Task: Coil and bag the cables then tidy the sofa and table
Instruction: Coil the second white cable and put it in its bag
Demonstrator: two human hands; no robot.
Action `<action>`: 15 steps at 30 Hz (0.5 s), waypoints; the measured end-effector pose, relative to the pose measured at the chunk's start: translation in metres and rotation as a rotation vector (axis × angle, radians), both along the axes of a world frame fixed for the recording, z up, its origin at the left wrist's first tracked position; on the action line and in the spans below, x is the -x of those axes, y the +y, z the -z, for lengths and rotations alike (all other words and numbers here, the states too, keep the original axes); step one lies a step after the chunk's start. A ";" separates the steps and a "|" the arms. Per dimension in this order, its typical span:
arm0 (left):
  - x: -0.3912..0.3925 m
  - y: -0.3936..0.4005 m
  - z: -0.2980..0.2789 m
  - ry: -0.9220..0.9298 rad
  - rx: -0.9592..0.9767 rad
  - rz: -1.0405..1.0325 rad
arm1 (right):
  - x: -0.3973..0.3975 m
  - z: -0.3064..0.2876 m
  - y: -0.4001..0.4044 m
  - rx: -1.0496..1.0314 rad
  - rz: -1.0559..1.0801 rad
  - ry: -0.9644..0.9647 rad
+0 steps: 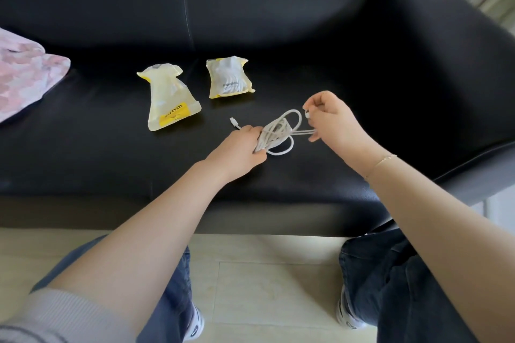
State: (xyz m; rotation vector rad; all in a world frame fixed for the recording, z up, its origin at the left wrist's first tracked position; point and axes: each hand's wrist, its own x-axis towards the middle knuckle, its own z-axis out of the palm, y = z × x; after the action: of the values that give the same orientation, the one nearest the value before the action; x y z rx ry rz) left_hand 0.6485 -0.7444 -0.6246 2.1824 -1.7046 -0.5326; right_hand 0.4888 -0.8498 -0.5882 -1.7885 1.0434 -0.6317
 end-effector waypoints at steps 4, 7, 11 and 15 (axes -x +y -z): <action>0.002 0.001 0.000 0.009 0.007 0.010 | -0.003 0.015 0.002 0.157 0.009 0.215; -0.001 -0.001 0.002 0.011 -0.003 0.015 | -0.002 0.013 -0.002 0.206 0.024 0.205; -0.001 0.000 0.005 -0.032 -0.024 0.019 | -0.005 0.014 -0.003 0.076 -0.022 0.246; 0.000 0.000 0.011 -0.082 0.000 0.035 | -0.013 0.014 0.000 -0.100 -0.068 0.147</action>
State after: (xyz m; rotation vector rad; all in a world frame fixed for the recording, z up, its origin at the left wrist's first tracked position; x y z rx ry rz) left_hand 0.6486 -0.7442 -0.6353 2.2058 -1.7877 -0.4577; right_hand 0.5014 -0.8501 -0.6023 -1.7957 1.0881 -0.4040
